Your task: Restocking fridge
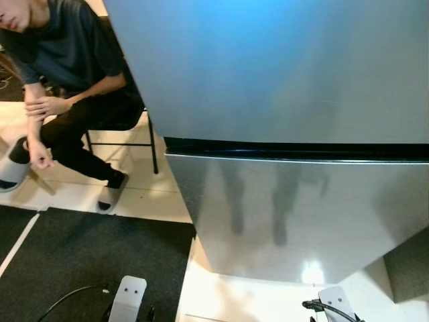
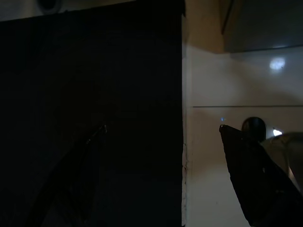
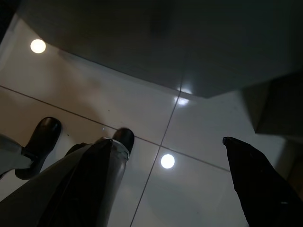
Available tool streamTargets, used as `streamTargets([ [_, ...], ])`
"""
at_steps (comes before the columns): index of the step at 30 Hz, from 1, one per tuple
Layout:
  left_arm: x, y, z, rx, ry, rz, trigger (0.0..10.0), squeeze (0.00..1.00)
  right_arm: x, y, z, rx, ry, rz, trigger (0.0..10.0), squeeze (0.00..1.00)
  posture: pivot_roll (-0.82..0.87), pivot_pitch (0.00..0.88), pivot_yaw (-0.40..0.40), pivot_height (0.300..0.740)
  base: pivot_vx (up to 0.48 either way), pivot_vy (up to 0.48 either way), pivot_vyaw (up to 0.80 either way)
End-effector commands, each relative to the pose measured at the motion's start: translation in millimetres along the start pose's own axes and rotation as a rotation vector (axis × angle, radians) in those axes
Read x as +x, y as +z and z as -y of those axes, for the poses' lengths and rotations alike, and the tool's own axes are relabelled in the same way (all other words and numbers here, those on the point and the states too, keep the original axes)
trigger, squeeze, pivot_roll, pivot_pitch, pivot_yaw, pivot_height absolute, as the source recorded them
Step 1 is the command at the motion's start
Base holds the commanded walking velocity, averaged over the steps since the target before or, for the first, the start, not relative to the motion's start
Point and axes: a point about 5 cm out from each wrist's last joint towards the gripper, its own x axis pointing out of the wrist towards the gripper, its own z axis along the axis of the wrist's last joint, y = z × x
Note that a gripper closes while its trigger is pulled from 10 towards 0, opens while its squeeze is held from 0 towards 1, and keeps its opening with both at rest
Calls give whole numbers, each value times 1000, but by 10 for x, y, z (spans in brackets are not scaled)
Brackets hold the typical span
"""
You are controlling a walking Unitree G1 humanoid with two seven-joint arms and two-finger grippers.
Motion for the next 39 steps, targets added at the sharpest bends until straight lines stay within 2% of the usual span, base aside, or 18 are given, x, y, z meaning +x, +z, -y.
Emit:
streamTargets([
  [1, -52, -132, -71, 16, 19, -42, 10000, 0, -49, -121, -38, 9, 6, -38, 10000, 0, -109, 252, 68, 740, 0, 0, 669],
  [39, -28, -140, -73, 17, 15, -32, 10000, 0, -42, -127, -34, 29, -6, -27, 10000, 0, -109, 258, 75, 740, 0, 0, 759],
])
